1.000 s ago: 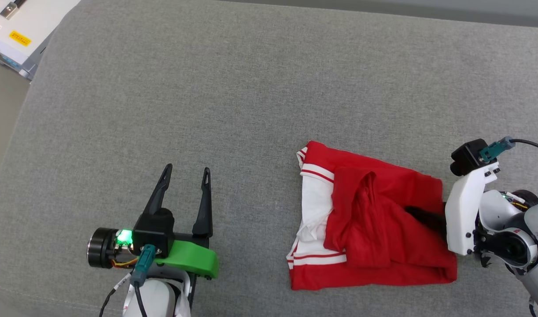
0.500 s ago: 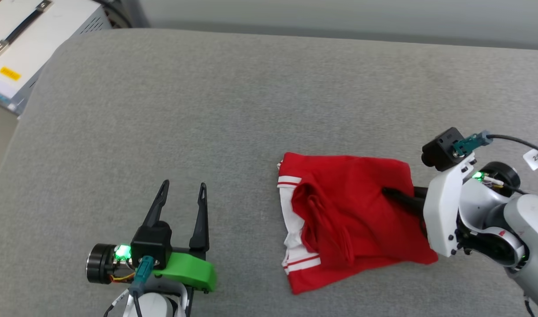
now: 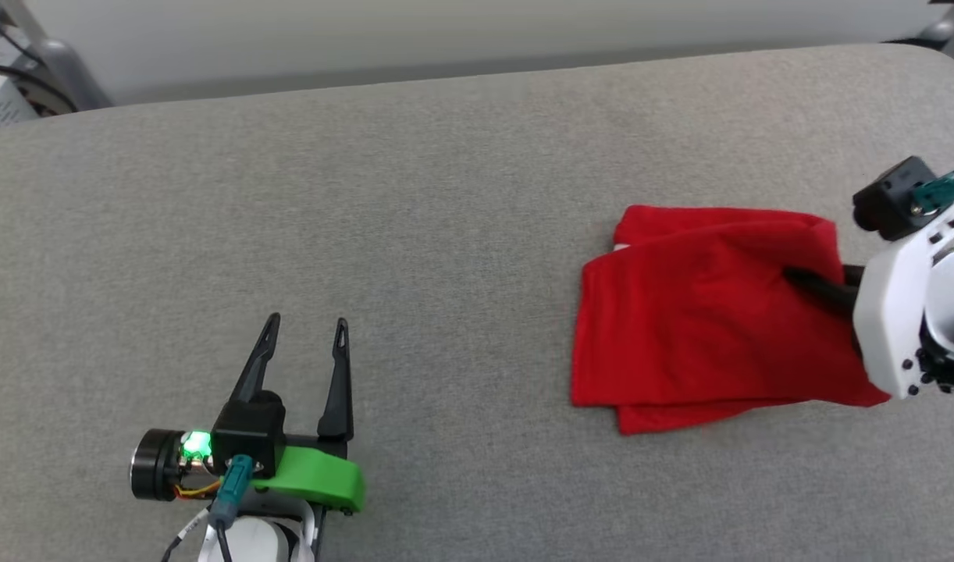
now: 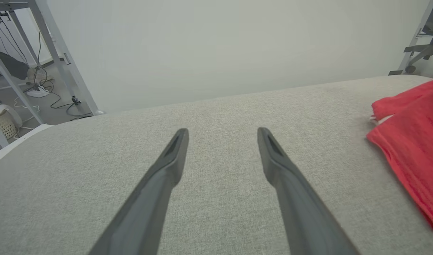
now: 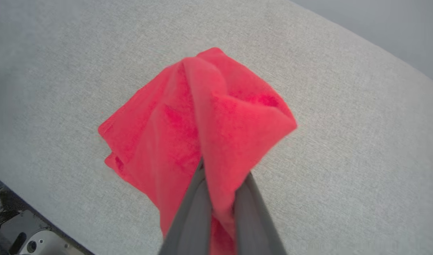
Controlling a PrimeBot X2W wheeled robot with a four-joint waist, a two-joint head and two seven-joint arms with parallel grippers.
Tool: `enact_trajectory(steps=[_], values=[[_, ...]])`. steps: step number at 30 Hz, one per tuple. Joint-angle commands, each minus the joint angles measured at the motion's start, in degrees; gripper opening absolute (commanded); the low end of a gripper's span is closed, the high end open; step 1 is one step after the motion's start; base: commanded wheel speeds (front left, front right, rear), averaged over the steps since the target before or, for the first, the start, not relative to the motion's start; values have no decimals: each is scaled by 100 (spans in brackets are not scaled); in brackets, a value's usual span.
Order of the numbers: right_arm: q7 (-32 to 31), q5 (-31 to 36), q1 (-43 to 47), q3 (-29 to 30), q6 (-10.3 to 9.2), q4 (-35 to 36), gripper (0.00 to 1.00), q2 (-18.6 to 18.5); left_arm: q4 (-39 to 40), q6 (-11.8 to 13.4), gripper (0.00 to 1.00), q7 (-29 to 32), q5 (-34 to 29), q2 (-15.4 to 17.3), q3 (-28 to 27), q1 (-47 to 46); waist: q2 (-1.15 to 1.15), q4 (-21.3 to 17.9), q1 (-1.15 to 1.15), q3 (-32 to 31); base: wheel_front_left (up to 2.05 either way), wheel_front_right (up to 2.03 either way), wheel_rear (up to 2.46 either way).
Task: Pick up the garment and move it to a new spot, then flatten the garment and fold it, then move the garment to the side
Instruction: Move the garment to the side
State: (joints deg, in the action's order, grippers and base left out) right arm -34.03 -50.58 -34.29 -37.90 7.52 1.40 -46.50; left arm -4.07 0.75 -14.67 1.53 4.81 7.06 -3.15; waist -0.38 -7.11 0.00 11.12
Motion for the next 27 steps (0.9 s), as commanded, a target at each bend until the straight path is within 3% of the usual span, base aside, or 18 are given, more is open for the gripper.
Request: enact_trajectory(steps=[1, 12, 27], values=[[2, 90, -148, 90, -3, -69, 0, -118, 58, 13, 100, -33, -52, 80, -39, -117, 38, -483, 0, 362, 0, 0, 0], [285, 842, -591, 609, -3, -1390, 0, -841, 443, -10, 100, -33, -190, 414, -118, -663, 38, -702, 0, 1461, 0, 0, 0], [917, 1567, -1656, 1417, -3, -3599, 0, -758, 1008, 58, 100, -33, -285, 722, -127, -1161, 38, -559, 0, 2476, 0, 0, 0]])
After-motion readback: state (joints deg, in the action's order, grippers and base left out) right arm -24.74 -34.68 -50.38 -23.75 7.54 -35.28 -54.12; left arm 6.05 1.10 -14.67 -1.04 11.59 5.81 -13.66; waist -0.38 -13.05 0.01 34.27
